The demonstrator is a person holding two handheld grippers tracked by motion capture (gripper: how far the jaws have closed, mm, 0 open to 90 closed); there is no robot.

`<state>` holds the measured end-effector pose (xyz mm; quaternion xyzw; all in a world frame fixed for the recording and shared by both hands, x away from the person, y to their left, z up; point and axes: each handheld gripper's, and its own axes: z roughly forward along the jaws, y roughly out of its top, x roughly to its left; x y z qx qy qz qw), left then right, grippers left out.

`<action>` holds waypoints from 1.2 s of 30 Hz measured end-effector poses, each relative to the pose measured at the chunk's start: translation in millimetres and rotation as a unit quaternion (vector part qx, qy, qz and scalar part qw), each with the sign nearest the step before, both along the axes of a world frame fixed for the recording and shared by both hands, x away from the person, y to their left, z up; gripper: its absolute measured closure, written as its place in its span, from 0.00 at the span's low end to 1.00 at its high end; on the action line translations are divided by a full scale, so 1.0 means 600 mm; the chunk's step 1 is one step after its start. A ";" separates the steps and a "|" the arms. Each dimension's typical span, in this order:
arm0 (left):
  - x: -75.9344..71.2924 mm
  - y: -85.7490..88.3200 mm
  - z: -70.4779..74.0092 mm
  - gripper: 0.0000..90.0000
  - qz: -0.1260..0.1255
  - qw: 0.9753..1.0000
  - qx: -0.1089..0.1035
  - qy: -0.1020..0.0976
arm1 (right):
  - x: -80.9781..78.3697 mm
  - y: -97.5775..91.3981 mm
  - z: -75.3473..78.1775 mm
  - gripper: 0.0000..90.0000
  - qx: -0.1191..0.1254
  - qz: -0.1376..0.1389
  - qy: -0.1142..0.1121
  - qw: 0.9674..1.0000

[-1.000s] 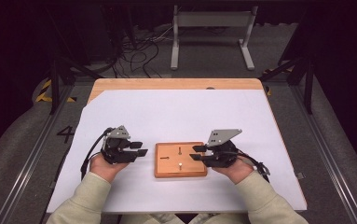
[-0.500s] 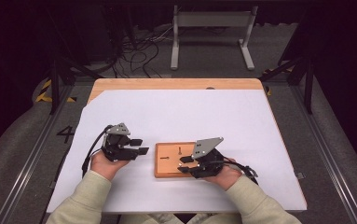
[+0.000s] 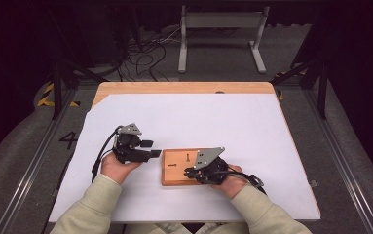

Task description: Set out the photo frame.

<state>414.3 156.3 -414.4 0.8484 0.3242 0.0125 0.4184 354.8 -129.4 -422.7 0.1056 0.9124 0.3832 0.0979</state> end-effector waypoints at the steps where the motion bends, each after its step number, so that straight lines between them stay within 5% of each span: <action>1: 0.000 -0.001 -0.001 0.48 -0.001 1.000 0.002 0.002 | -0.002 0.000 0.000 0.92 -0.002 0.001 -0.005 1.000; 8: 0.000 0.000 -0.004 0.48 -0.004 1.000 0.003 0.009 | -0.016 0.000 -0.005 0.93 -0.002 -0.002 -0.038 0.999; 14: -0.003 -0.005 -0.006 0.47 -0.015 1.000 0.009 0.014 | -0.045 0.001 -0.010 0.93 -0.016 0.014 -0.106 0.994; 18: -0.005 -0.008 -0.006 0.48 -0.018 1.000 0.010 0.012 | -0.058 0.003 -0.014 0.93 -0.019 0.009 -0.132 0.991; 24: -0.005 -0.012 -0.008 0.47 -0.027 0.999 0.011 0.014 | -0.077 0.004 -0.018 0.93 -0.025 0.005 -0.159 0.987; 29: -0.002 -0.015 -0.012 0.37 -0.030 0.999 -0.002 0.025 | -0.087 0.005 -0.022 0.93 -0.028 0.005 -0.180 0.983; 36: 0.005 -0.027 -0.021 0.31 -0.032 0.999 -0.006 0.042 | -0.090 0.004 -0.026 0.93 -0.021 -0.002 -0.185 0.983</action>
